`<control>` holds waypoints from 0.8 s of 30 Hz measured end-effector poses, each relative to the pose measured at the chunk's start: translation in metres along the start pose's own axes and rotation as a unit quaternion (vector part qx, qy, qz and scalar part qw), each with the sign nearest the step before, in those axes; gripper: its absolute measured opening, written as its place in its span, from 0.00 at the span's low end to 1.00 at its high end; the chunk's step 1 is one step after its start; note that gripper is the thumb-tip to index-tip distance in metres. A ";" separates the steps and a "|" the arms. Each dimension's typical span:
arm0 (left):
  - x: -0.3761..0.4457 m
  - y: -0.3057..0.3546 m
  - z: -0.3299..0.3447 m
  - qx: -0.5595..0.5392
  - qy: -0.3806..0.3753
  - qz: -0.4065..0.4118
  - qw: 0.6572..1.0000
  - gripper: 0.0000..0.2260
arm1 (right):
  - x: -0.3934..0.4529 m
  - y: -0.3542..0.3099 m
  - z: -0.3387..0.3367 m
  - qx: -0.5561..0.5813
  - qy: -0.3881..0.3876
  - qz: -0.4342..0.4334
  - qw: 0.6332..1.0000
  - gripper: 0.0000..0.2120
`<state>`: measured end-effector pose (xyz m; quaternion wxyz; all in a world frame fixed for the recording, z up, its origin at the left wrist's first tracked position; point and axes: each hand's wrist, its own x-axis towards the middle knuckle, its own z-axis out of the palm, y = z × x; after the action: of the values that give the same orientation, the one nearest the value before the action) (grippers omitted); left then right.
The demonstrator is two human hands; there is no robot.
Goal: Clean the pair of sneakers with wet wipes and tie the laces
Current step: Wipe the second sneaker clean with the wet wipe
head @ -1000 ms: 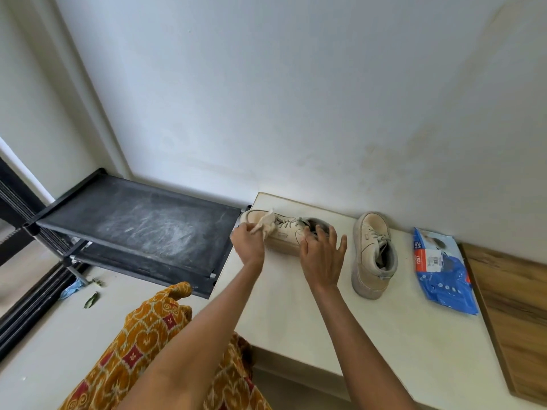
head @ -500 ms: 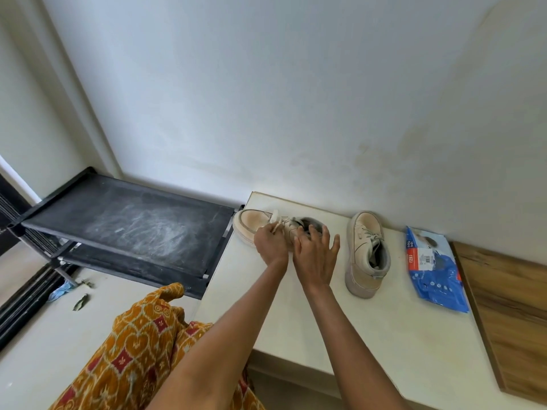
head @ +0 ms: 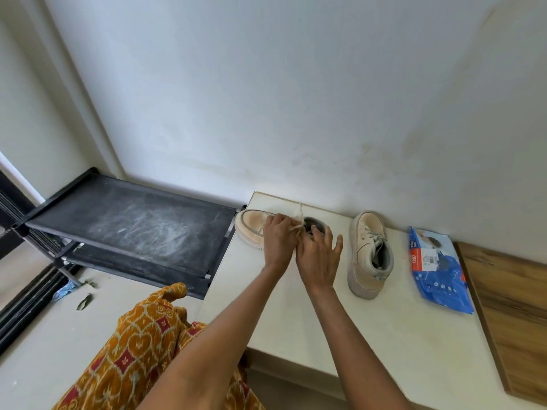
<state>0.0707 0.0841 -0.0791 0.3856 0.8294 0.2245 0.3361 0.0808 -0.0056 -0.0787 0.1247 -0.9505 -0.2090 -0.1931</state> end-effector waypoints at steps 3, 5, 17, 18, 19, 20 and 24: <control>0.006 -0.003 -0.006 0.043 -0.014 0.042 0.998 0.03 | 0.000 0.001 0.002 0.004 0.002 -0.002 1.000 0.11; 0.006 -0.002 -0.009 0.021 -0.022 0.024 0.999 0.07 | 0.000 0.002 0.001 0.001 0.002 -0.003 1.000 0.11; 0.004 -0.058 -0.034 0.284 -0.044 0.263 0.921 0.08 | 0.000 0.002 0.000 -0.019 0.001 -0.010 1.000 0.12; 0.007 -0.057 -0.038 0.299 -0.055 0.267 0.914 0.11 | 0.000 0.002 0.000 -0.022 0.000 -0.010 1.000 0.12; 0.009 -0.056 -0.042 0.313 -0.058 0.267 0.910 0.12 | 0.000 0.002 -0.001 -0.023 -0.002 -0.011 1.000 0.12; 0.012 -0.056 -0.048 0.328 -0.057 0.258 0.907 0.13 | 0.000 0.002 -0.001 -0.026 -0.003 -0.013 1.000 0.12; 0.026 -0.074 -0.070 0.355 -0.043 0.189 0.914 0.06 | 0.001 0.003 0.000 -0.031 -0.001 -0.013 0.999 0.13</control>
<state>0.0288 0.1795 -0.0938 0.0041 0.9525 0.1513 0.2643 0.0826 -0.0080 -0.0785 0.0929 -0.9513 -0.2152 -0.2002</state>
